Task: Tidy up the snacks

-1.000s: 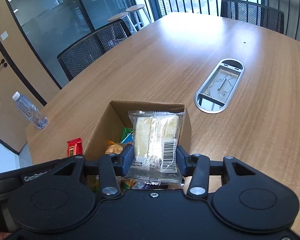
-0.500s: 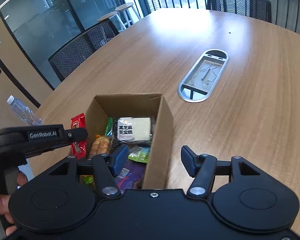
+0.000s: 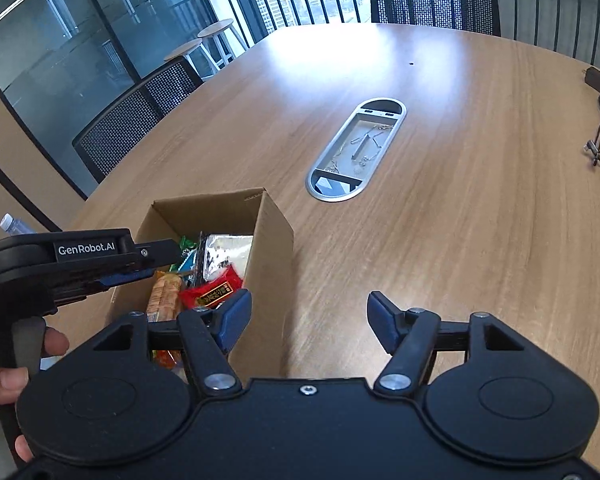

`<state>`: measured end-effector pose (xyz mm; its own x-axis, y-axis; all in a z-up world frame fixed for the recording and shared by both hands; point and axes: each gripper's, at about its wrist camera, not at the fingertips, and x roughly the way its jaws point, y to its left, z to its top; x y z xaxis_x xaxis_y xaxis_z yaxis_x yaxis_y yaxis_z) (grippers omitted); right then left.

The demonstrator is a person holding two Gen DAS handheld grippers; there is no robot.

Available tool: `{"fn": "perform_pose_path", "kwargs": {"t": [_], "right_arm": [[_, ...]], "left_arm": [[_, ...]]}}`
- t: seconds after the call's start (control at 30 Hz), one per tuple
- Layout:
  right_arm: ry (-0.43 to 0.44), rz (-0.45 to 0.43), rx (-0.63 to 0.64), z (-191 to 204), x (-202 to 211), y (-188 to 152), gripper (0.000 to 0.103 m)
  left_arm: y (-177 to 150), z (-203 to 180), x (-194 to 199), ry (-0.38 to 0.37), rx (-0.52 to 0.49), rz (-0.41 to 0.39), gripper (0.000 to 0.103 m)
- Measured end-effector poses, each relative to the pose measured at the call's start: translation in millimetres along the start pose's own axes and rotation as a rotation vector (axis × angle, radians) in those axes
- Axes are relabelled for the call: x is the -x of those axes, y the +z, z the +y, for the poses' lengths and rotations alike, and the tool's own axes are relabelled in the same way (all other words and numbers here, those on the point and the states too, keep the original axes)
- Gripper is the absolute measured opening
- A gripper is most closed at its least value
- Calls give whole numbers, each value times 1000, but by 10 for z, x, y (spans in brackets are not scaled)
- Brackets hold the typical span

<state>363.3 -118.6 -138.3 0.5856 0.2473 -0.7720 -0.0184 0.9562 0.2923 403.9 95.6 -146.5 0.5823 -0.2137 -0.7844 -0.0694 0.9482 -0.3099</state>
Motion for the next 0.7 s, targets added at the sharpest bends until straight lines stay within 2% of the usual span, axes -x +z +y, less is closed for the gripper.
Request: {"fn": "perform_pose_path", "kwargs": {"t": [0.23,0.37,0.5,0.57,0.7], "right_arm": [[-7,7,2,-50,57,-82,71],[-7,-6,15,-50,122,-96,80],[-5,-26,42,-38,229,-105,90],[-7,-37,54,-41,284,-111,98],[3,-51,67,-79,406,-134,103]], "left_arm": [[-96,106,75,30,12,9,63],[-147,123,146,50,17,9,76],[-211,138,264,61,28,-3,83],[-247,129,325,71,28,-12,89],[-338,90,484,86,20,-46,103]]}}
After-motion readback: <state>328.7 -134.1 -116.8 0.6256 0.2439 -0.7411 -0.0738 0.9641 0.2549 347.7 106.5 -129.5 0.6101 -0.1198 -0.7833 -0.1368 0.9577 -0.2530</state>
